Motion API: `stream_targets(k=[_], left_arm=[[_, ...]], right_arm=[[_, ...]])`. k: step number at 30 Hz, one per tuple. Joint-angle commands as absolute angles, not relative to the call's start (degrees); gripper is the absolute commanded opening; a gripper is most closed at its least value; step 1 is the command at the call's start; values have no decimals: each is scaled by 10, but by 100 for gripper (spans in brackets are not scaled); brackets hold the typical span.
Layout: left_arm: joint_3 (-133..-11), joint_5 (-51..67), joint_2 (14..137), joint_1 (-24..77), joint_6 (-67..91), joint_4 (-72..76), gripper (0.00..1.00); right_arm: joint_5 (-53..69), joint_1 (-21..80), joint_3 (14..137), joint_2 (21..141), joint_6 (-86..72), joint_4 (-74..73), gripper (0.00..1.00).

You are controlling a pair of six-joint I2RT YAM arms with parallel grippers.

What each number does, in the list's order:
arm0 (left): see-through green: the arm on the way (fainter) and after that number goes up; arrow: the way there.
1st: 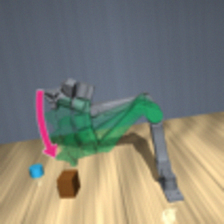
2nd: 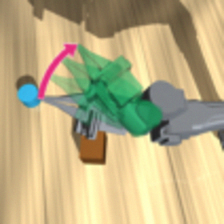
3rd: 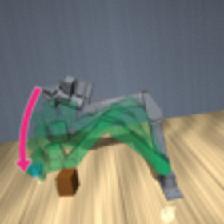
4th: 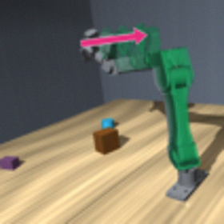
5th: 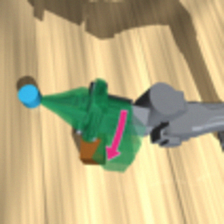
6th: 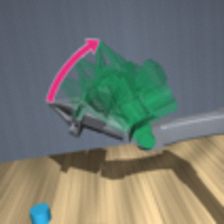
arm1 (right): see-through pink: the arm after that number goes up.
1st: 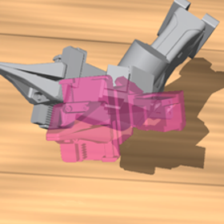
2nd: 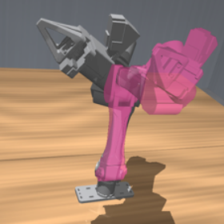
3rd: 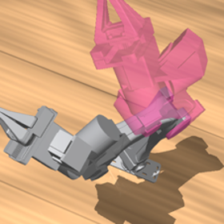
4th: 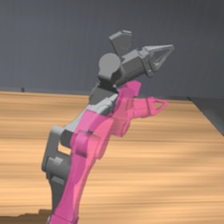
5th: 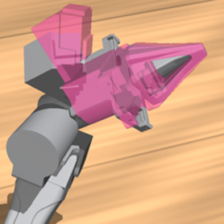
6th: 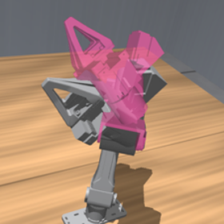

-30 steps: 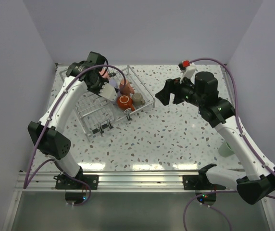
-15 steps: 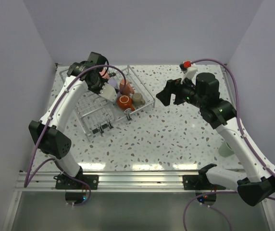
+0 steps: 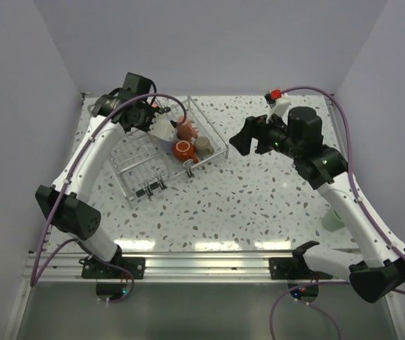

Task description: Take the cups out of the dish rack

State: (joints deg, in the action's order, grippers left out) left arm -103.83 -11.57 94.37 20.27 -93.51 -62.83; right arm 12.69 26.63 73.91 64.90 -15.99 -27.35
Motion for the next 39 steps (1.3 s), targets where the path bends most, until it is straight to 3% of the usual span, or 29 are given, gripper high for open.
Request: stream_targets(k=[1,13,22,31,39], left_arm=[[-1035,-99,895,200,-913,-551,0],[-962,-17,818,209,-788,-310,0],[-1068,98,828,210,-521,-250,0],[-1106,439,827,209,-171,-278,0],[-1028,580,786,209,-6,-140,0]], right_arm=[[125,270,768,656,-179,-247,85],[147,268,799,684,-232,-244,85],[265,268,784,672,-225,-172,88],[351,268,759,631,-197,-120,90],[399,269,769,639,-243,-73,88]])
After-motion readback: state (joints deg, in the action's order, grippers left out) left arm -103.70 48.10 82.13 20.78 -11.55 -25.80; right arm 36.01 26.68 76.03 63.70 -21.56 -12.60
